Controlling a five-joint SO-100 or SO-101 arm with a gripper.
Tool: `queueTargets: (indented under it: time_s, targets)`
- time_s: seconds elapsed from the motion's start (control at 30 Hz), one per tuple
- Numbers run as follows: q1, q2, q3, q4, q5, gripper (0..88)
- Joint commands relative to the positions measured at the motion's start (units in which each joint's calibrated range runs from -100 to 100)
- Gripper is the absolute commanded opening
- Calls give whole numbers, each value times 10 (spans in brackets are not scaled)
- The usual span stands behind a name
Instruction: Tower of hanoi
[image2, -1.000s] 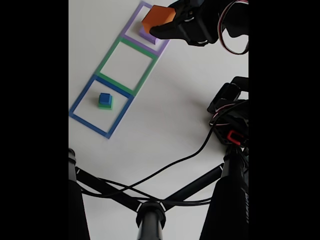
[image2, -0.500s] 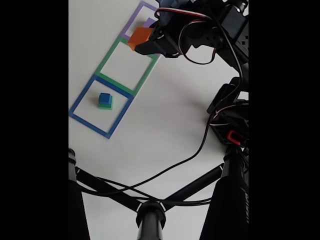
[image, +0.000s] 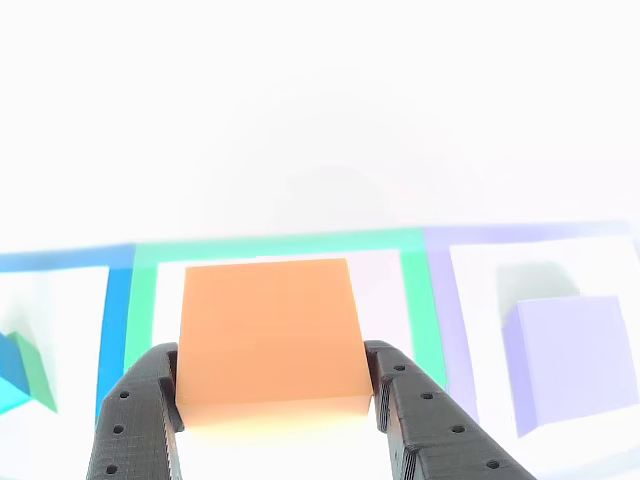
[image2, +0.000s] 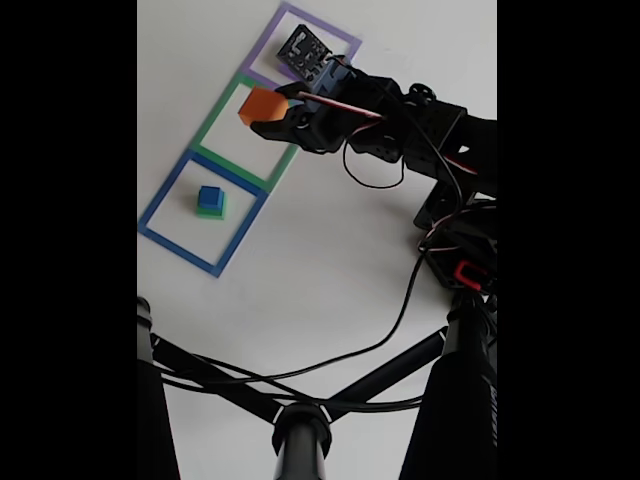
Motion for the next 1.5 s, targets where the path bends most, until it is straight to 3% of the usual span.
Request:
queueTargets:
  time_s: [0.0, 0.43, 0.7, 1.3, 1.47]
  targets:
    - [-4, 50, 45, -171, 0, 89]
    - [-3, 343, 86, -527, 0, 87]
    - [-5, 484, 72, -671, 0, 85]
    - [-4, 653, 16, -797, 0, 92]
    - [-2, 667, 13, -806, 0, 152]
